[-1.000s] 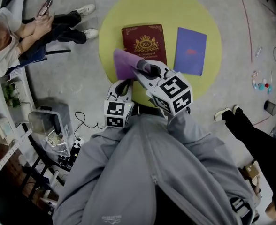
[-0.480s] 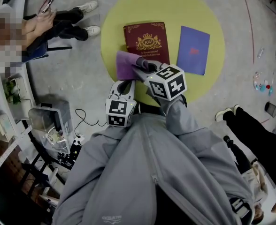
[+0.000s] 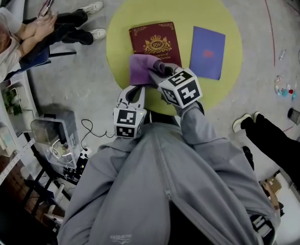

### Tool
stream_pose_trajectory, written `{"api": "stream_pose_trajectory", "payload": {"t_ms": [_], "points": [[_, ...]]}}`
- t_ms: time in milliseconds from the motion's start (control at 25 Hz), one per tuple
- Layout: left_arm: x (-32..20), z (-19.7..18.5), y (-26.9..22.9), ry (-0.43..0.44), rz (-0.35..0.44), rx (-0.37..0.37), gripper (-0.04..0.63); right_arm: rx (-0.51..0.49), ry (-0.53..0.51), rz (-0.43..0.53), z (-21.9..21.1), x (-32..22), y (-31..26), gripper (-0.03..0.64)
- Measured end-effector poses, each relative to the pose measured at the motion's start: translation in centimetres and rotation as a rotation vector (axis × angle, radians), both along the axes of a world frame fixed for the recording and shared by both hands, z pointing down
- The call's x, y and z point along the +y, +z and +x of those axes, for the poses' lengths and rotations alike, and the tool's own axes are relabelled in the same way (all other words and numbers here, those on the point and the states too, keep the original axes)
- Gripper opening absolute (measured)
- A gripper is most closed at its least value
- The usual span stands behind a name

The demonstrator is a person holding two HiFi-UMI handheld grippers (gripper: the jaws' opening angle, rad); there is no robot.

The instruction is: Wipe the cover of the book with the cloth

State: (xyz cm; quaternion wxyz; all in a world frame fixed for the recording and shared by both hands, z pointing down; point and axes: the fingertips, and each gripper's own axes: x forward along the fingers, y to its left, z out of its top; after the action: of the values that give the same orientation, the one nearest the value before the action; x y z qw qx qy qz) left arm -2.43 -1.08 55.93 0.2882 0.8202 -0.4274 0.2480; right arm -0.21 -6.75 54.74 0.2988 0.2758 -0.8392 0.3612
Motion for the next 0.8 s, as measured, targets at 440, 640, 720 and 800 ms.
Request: {"api": "stream_pose_trajectory", "payload": {"t_ms": [440,640,720,800], "points": [[-0.1,0.1,-0.2,-0.002,0.004,0.001,0.017,0.103,0.063,0.003,6.1,-0.2,1.0,0.058],[0.0,0.1,-0.2,-0.003,0.004,-0.001,0.017,0.122,0.096,-0.003,8.5,0.0,1.2,0.058],[0.0,0.1,-0.3,-0.002,0.005,-0.004,0.017,0.126,0.11,-0.004,9.3,0.1,1.1,0.058],[-0.1,0.2,-0.4,-0.001,0.006,-0.005,0.017,0.126,0.124,-0.007,9.9,0.1,1.1,0.058]]}}
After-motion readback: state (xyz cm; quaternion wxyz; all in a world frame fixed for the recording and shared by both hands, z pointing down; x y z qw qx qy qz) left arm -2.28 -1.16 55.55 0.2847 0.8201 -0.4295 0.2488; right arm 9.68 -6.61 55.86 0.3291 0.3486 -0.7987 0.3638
